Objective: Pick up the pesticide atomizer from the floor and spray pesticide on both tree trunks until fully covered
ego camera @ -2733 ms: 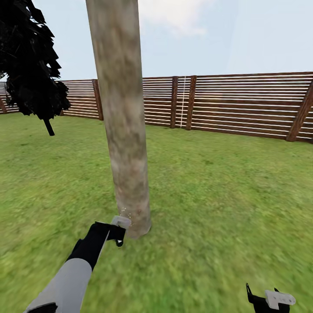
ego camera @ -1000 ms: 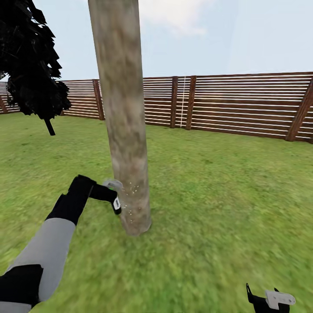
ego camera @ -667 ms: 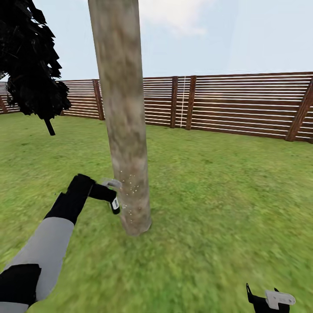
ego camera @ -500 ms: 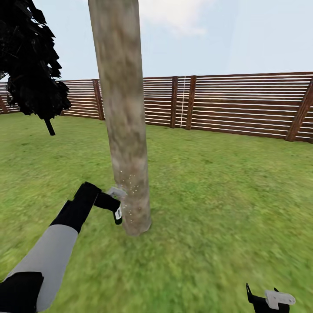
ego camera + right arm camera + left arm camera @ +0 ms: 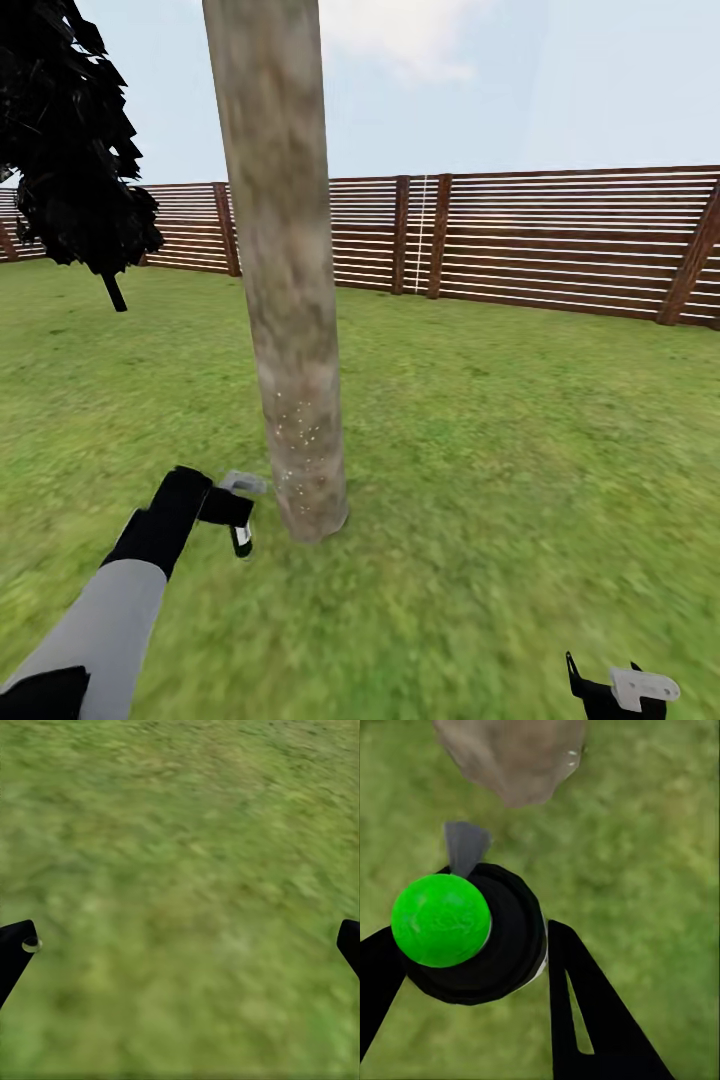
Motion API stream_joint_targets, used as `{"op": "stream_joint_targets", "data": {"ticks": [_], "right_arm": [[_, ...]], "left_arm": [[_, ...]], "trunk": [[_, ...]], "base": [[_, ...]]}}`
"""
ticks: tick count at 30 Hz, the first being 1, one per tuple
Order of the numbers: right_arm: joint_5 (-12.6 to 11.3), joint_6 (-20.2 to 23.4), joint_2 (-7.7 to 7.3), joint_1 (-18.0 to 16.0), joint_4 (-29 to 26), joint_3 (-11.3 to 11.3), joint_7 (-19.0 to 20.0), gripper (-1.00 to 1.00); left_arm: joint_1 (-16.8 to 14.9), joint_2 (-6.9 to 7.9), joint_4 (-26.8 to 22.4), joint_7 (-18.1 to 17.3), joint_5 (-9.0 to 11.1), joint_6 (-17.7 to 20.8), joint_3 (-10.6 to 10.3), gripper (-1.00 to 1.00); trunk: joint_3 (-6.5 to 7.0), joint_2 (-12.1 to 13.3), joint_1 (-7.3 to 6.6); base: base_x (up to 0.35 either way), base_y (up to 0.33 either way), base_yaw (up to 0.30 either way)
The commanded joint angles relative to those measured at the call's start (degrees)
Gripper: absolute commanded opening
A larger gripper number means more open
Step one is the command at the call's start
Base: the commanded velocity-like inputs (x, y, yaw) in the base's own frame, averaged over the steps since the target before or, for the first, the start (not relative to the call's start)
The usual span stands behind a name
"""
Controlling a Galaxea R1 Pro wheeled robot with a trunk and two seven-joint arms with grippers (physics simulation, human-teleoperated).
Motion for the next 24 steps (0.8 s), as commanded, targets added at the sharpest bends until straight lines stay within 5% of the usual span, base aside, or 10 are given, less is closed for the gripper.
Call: {"op": "stream_joint_targets", "data": {"ticks": [1, 5, 8, 10, 12, 15, 24], "right_arm": [[0.00, 0.00, 0.00, -0.01, 0.00, 0.00, -0.03, 1.00], [0.00, 0.00, 0.00, -0.01, -0.01, 0.00, 0.03, 1.00], [0.00, 0.00, 0.00, -0.01, -0.02, 0.00, 0.05, 1.00], [0.00, 0.00, 0.00, 0.00, -0.01, 0.00, 0.05, 1.00], [0.00, 0.00, 0.03, -0.01, 0.00, 0.00, 0.04, 1.00], [0.00, 0.00, 0.00, -0.02, 0.00, 0.00, 0.00, 1.00], [0.08, 0.00, 0.08, 0.00, 0.00, 0.06, 0.04, 1.00]], "left_arm": [[0.40, 0.21, 0.11, 1.93, 0.36, -3.47, 4.81, -1.00], [3.99, -0.18, 0.36, 3.45, 0.17, -5.34, 6.43, -1.00], [6.90, -2.05, 3.09, 11.50, 0.74, -5.64, 6.66, -1.00], [7.19, -3.42, 5.41, 13.43, 0.72, -6.02, 6.68, -1.00], [7.22, -4.30, 8.93, 15.91, 0.67, -12.25, 7.26, -1.00], [7.21, -4.42, 11.22, 20.47, 1.45, -15.10, 8.97, -1.00], [7.56, -5.00, 12.04, 22.55, 1.86, -15.45, 9.50, -1.00]], "trunk": [[0.00, 0.00, 0.00], [0.00, 0.00, 0.00], [0.00, 0.00, 0.00], [0.00, 0.00, 0.00], [0.00, 0.00, 0.00], [0.00, 0.00, 0.00], [0.00, 0.00, 0.00]], "base": [[0.000, 0.000, 0.000], [0.000, 0.000, 0.000], [0.000, -0.212, 0.000], [0.000, -0.266, 0.000], [0.029, -0.271, 0.000], [0.082, -0.272, 0.000], [0.092, -0.273, 0.000]]}}
